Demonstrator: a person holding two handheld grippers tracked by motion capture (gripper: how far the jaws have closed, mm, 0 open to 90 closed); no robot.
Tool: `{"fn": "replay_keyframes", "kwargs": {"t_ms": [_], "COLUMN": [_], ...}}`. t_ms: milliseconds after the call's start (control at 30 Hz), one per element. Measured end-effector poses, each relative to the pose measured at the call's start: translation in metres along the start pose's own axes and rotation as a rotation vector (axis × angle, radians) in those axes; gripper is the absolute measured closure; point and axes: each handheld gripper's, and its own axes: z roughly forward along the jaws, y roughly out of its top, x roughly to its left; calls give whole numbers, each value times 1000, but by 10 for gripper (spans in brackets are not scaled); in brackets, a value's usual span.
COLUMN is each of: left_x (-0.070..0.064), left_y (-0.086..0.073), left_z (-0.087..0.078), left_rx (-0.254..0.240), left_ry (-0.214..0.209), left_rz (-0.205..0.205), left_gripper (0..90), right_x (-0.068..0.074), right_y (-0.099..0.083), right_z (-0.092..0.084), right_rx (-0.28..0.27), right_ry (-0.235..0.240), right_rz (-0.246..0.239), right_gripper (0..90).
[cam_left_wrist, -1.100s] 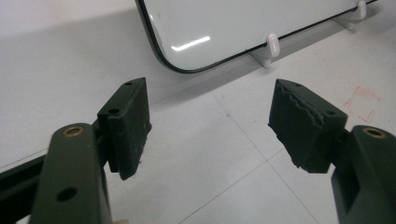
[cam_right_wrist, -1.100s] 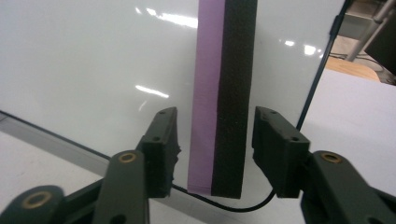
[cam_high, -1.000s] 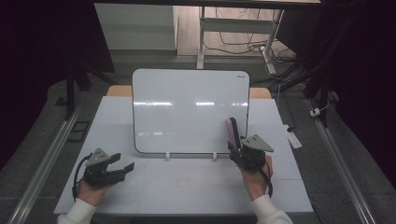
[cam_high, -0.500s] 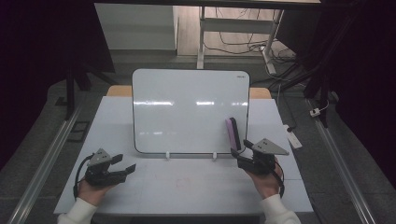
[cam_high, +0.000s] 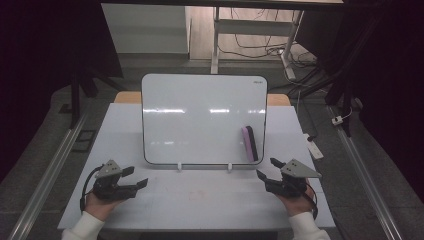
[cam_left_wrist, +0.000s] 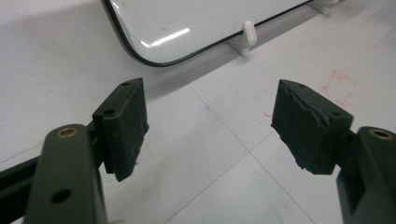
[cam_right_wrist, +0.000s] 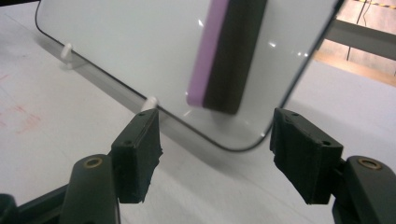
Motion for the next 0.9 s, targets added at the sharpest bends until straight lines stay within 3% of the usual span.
{"fn": "replay_keyframes", "kwargs": {"t_ms": [400,600,900], "left_x": [-2,-1,-1], "left_y": [0,0,0], "left_z": [2,3,3], "left_rx": [12,17,15], "left_ry": [-44,-44,-42], "left_rz": [28,25,25], "left_gripper": [235,224,220], "right_x": [-15,-15,-15], "right_y": [-31,-36,-36], "right_z": [-6,2,1], "right_rx": [33,68,65], "right_ry": [0,5,10], "right_rz": [26,8,4], "right_gripper": [308,308,307]}}
